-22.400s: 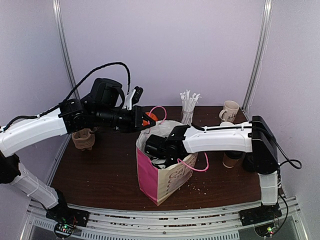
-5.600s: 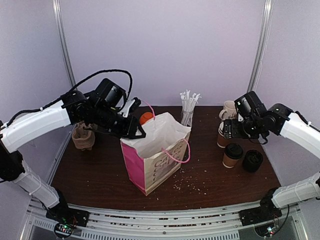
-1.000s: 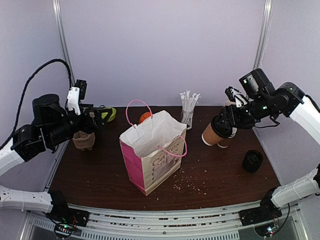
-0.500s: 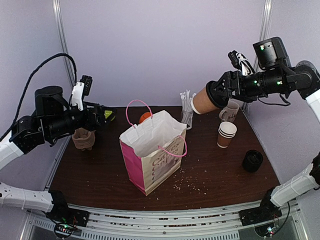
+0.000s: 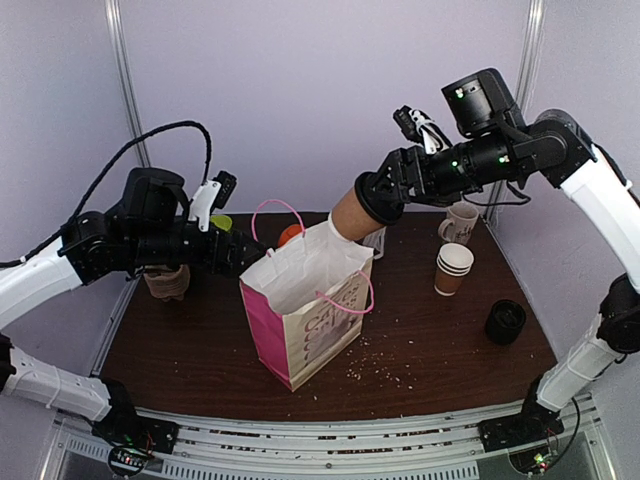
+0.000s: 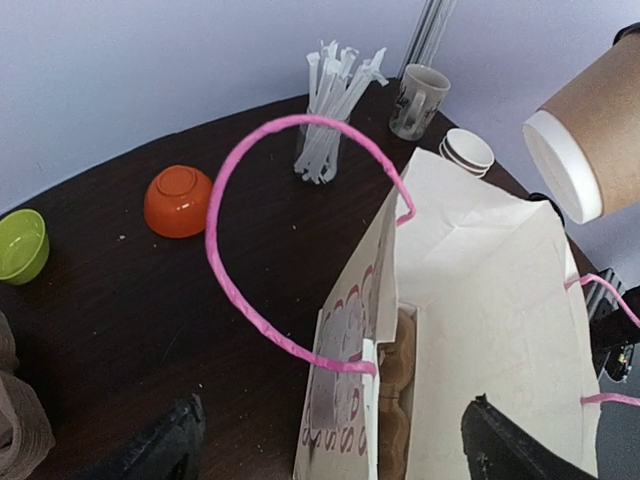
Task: Pack the takeout coffee
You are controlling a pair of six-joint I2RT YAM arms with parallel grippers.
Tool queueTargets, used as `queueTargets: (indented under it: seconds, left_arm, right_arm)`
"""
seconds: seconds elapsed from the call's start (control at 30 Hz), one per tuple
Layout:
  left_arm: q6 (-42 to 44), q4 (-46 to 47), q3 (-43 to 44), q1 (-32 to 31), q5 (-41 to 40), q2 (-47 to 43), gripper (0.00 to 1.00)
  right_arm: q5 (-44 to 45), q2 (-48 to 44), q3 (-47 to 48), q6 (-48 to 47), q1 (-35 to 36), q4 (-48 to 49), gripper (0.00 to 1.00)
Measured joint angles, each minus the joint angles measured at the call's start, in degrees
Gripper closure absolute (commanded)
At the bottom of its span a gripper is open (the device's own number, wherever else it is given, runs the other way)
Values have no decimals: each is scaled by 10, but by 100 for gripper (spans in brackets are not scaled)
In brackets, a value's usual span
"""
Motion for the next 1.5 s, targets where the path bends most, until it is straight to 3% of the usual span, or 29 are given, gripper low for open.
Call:
queueTargets:
  seconds: [0.23,1.03,1.5]
  left_arm:
    - [5,-17,16,16,42,57,25]
    - [43,-24,45,18,125,112,99]
    - [47,-27,75,12,125,118,100]
  right_arm:
    - [-6,33,19,-11,13,5,43]
    - [-15,42,-15,-26,41,16,44]
    - [-1,50,-30,-30,55,19,45]
